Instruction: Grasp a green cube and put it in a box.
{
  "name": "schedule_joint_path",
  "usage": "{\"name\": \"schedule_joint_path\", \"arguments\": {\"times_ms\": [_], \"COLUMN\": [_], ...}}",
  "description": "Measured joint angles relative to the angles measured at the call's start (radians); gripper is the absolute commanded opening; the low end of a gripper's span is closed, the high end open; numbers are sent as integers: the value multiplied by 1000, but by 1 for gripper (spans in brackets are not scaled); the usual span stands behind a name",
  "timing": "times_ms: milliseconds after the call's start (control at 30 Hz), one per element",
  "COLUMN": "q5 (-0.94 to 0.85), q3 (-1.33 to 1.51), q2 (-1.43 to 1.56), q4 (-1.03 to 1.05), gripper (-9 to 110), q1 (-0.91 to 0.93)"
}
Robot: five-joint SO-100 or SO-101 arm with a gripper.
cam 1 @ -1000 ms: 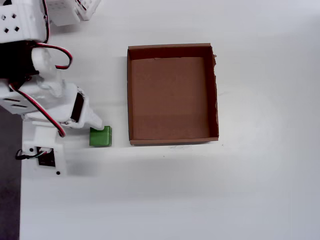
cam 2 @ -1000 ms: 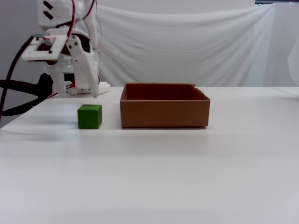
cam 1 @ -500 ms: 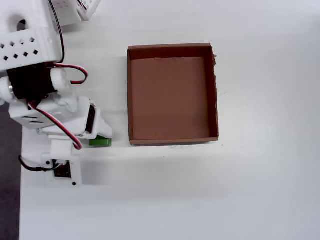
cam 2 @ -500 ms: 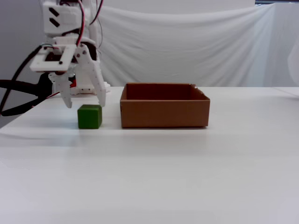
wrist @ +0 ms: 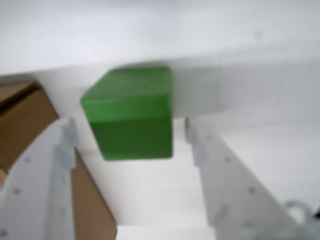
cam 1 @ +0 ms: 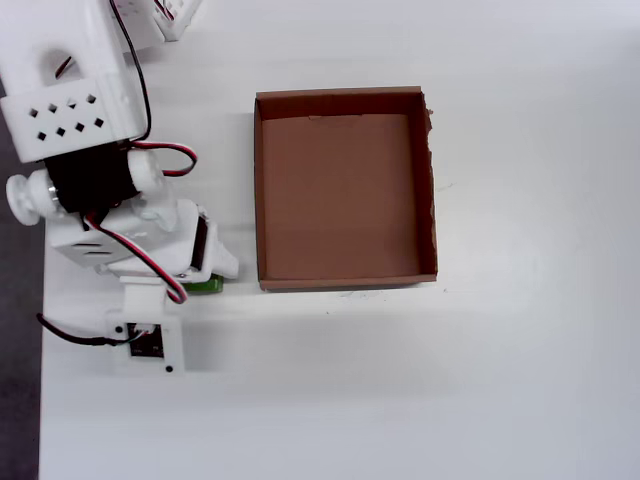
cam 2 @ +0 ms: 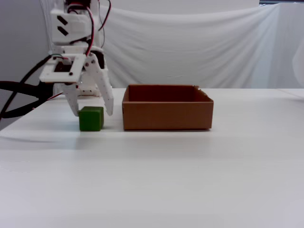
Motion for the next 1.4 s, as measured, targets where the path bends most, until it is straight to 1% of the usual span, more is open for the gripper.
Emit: {"name": "schedule_joint_path", "arguments": {"times_ms": [367, 1400], "q5": [0, 21], "q3": [0, 0], "q2": [-9, -25], "q4": [0, -9], "gripper": [24, 13], "q1": [-8, -15]}}
